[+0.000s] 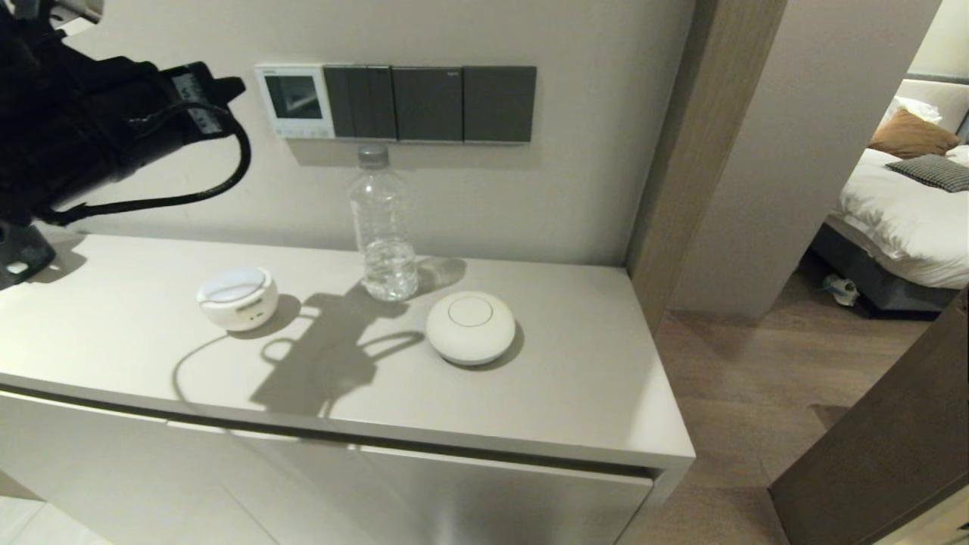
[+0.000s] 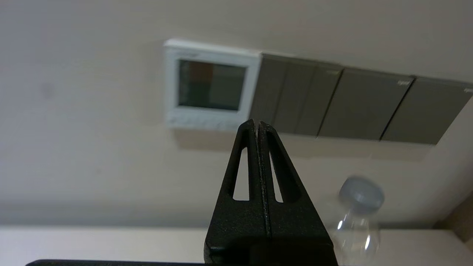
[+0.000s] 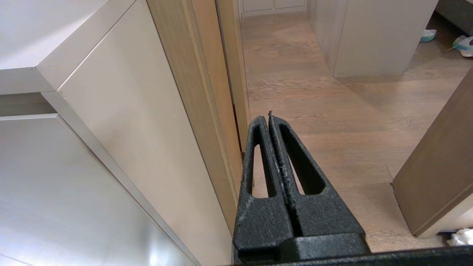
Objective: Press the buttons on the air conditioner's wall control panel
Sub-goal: Turn on the central air conditioner
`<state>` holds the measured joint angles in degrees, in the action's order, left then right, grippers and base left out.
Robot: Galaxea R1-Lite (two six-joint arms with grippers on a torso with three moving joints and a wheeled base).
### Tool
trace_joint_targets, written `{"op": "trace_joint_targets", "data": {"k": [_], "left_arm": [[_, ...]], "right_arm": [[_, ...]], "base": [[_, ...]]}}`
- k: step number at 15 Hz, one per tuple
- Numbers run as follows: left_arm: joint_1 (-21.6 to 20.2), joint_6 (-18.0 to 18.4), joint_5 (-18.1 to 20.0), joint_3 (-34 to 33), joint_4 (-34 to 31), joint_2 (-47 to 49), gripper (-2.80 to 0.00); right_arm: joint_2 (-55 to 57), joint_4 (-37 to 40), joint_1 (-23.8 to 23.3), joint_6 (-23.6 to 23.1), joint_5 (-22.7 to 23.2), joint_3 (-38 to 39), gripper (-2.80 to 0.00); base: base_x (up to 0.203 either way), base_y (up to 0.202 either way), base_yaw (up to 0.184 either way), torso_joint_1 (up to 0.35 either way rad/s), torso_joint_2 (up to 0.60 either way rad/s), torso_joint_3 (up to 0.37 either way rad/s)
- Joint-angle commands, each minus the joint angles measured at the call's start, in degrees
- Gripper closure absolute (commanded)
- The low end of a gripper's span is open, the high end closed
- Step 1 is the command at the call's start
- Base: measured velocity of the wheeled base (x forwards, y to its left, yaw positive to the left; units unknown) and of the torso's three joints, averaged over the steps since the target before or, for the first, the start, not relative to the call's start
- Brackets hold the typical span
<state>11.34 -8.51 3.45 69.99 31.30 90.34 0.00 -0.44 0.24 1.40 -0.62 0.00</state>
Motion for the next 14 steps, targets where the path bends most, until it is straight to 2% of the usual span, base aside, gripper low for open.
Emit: {"op": "trace_joint_targets", "data": {"k": [1, 5, 14], "left_arm": [[1.14, -0.16, 0.38, 5.25, 0.48, 7.49, 0.00], [1.79, -0.19, 0.59, 8.79, 0.61, 13.31, 0.00], [1.77, -0.19, 0.50, 10.51, 0.70, 16.84, 0.00]], "right_arm": [[0.00, 0.00, 0.02, 0.00, 0.01, 0.18, 0.00], [0.00, 0.00, 0.02, 0.00, 0.01, 0.18, 0.00], [0.00, 0.00, 0.02, 0.00, 0.01, 0.18, 0.00]], "base": [[0.000, 0.000, 0.000, 0.000, 0.00, 0.000], [0.000, 0.000, 0.000, 0.000, 0.00, 0.000], [0.000, 0.000, 0.000, 0.000, 0.00, 0.000]]}}
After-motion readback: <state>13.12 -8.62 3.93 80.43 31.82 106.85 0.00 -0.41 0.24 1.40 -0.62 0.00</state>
